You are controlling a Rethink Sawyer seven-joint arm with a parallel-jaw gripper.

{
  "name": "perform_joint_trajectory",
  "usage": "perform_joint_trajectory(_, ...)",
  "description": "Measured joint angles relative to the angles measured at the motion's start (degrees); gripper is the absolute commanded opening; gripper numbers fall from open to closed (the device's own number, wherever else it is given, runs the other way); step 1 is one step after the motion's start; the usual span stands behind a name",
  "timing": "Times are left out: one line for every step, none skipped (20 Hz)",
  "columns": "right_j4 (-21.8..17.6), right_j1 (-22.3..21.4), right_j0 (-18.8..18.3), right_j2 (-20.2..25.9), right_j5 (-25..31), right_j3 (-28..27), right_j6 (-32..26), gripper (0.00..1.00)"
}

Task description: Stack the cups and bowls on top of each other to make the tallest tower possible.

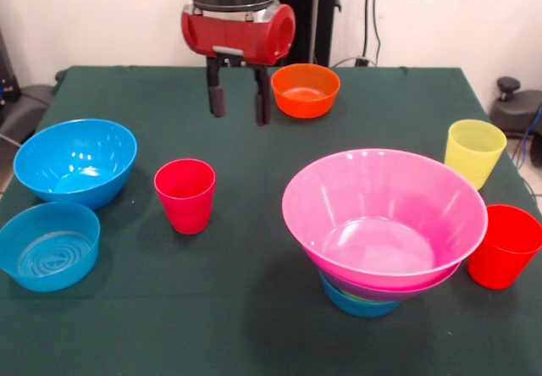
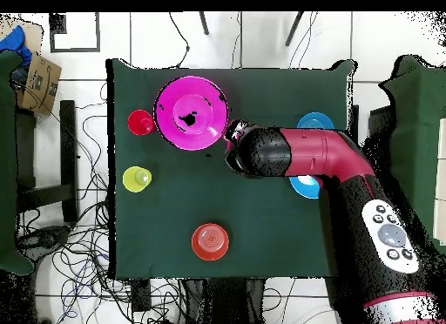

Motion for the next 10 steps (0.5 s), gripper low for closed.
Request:
perform_joint_trajectory(-0.2,0.1,-0.4,0.2,0.0,0.0,0.0,1.0)
perform_joint_trajectory(-0.4,0.2,-0.6,0.3,0.0,0.0,0.0,1.0)
perform_joint_trajectory(-0.7,0.4,-0.9,0.5,0.0,0.0,0.0,1.0)
perform_joint_trajectory(-1.0,0.6,-1.2,0.7,0.0,0.0,0.0,1.0)
perform_joint_trajectory(-1.4,0.9,-1.6,1.0,0.0,0.0,0.0,1.0)
perform_joint_trajectory(-1.7,1.2,-1.9,1.3,0.0,0.0,-0.2,1.0)
perform_joint_trajectory(-2.2,1.6,-2.3,1.6,0.0,-0.2,-0.4,1.0)
perform_joint_trajectory(-2.5,1.9,-2.5,1.8,0.0,-0.3,-0.5,1.0)
perform_joint_trajectory(-3.1,2.6,-2.8,2.2,0.0,-0.8,-0.9,1.0)
perform_joint_trajectory(-3.4,3.2,-3.1,2.4,0.0,-1.1,-1.2,1.0)
